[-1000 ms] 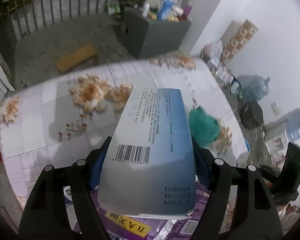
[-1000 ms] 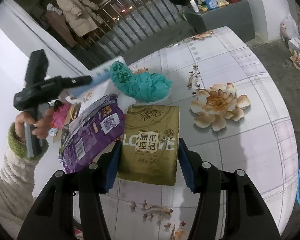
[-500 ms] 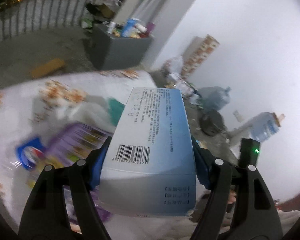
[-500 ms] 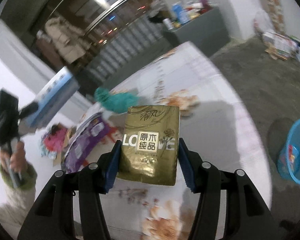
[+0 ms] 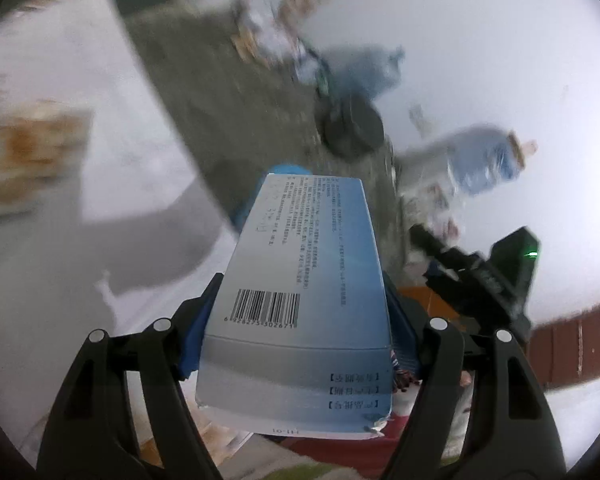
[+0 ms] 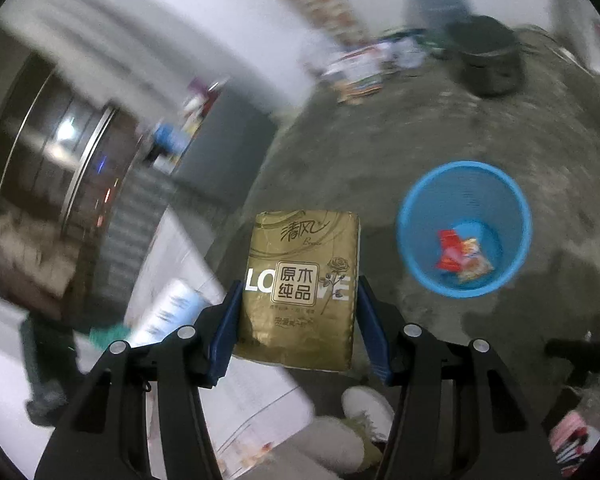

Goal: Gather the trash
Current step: 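Carry both items to the blue wastebasket and open both tools over it, then return to the table and grasp the teal plastic bag with the right tool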

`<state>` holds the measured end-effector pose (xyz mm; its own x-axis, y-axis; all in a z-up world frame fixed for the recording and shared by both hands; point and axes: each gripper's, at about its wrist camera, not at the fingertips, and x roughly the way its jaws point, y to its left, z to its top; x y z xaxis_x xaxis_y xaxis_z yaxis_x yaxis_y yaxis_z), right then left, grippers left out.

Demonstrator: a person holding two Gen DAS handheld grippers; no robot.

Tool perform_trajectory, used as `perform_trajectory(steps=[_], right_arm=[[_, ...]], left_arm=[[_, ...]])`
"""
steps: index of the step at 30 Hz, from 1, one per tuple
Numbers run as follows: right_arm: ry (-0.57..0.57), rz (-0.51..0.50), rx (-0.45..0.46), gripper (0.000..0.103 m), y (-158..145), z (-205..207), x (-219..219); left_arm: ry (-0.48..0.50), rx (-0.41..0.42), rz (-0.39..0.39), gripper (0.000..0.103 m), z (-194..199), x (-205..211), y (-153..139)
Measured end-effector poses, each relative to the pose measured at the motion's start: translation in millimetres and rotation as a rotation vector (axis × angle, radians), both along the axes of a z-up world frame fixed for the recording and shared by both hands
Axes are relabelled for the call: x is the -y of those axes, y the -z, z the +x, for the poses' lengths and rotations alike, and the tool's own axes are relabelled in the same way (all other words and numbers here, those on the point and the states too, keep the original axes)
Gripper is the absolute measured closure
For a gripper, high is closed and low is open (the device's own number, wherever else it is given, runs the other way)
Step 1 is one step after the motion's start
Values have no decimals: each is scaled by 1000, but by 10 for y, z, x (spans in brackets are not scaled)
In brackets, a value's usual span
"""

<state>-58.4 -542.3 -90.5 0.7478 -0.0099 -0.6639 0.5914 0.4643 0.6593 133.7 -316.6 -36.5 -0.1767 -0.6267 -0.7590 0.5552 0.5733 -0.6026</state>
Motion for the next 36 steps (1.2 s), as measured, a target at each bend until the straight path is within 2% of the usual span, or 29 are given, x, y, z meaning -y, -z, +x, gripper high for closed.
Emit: perform_trajectory(steps=[3, 7, 9, 10, 13, 17, 22, 26, 32, 36], right_arm=[[81, 47, -11, 49, 175, -119, 285], [155, 83, -19, 48, 421, -143, 653], [197, 97, -40, 41, 616, -112, 881], [221, 97, -60, 32, 715, -109, 978], [320, 117, -169, 30, 1034, -167, 1191], [342, 133, -132, 30, 1157, -281, 1182], [315, 106, -139, 30, 1124, -293, 1047], [261, 55, -109, 30, 858, -306, 906], [142, -15, -53, 30, 470, -122, 691], [22, -63, -5, 30, 130, 109, 378]], left_arm=[[37, -71, 35, 34, -53, 619, 317], [79, -147, 35, 32, -107, 1372, 653], [98, -195, 25, 22, -114, 1714, 874], [95, -218, 38, 18, -119, 1813, 1009], [26, -244, 108, 19, -81, 2004, 1336], [19, -271, 107, 18, -91, 1856, 1453], [1, -193, 80, 18, -10, 1557, 1280], [-16, -129, 31, 18, 12, 1362, 1022], [-101, 32, -47, 18, 13, 650, 456], [-169, 148, -83, 18, 34, 82, 86]])
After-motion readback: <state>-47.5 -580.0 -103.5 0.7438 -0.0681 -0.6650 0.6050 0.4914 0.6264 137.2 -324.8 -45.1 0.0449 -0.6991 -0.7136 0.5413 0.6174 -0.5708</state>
